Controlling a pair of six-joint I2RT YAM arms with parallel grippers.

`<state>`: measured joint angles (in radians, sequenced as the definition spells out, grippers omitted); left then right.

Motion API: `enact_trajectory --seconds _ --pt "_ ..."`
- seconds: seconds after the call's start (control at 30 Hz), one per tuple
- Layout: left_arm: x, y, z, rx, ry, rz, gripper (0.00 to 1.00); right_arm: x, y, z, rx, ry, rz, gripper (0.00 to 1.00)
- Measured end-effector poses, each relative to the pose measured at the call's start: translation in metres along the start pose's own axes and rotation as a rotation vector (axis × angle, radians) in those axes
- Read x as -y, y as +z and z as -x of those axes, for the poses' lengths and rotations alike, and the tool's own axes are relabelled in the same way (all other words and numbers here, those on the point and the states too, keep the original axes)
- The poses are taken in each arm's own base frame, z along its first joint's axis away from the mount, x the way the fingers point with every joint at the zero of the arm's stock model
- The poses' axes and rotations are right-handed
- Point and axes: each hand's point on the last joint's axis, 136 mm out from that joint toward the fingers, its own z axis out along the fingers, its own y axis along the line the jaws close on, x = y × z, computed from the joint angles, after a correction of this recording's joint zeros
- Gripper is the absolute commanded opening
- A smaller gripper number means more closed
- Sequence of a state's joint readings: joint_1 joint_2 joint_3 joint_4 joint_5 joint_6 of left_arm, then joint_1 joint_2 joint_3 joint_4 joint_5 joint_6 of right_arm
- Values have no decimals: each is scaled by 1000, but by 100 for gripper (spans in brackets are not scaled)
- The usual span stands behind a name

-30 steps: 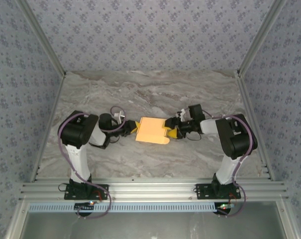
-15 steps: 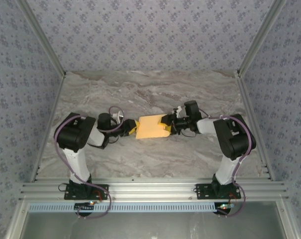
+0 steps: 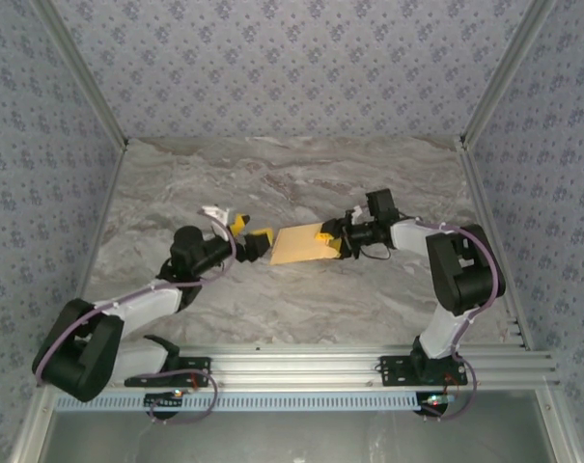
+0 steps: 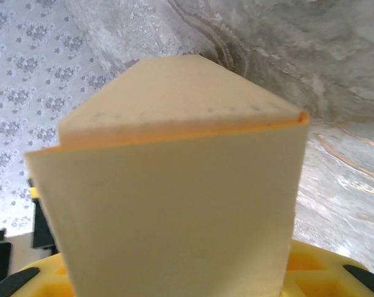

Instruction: Fold the paper box

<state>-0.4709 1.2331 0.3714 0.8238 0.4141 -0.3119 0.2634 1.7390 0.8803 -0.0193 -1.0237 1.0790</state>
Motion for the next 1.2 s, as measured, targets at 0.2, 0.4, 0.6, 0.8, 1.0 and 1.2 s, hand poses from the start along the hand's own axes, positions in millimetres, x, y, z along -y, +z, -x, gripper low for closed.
enact_trajectory --seconds 0.2,0.4,0.6,0.8,1.0,1.2 --pt "39 8 -43 -122 450 -132 99 8 -16 -7 -52 85 -21 43" --pt "66 15 -86 -187 705 -240 99 20 -32 -17 -96 172 -20 43" --pt "60 22 -109 -215 829 -231 99 22 -44 -23 -87 209 -15 43" --pt "76 38 -119 -196 921 -267 83 19 -46 -26 -86 214 -10 43" --pt "67 47 -123 -184 962 -219 61 28 -44 -30 -93 251 -19 43" --pt "75 53 -119 -167 1017 -233 55 27 -46 -32 -88 269 -14 44"
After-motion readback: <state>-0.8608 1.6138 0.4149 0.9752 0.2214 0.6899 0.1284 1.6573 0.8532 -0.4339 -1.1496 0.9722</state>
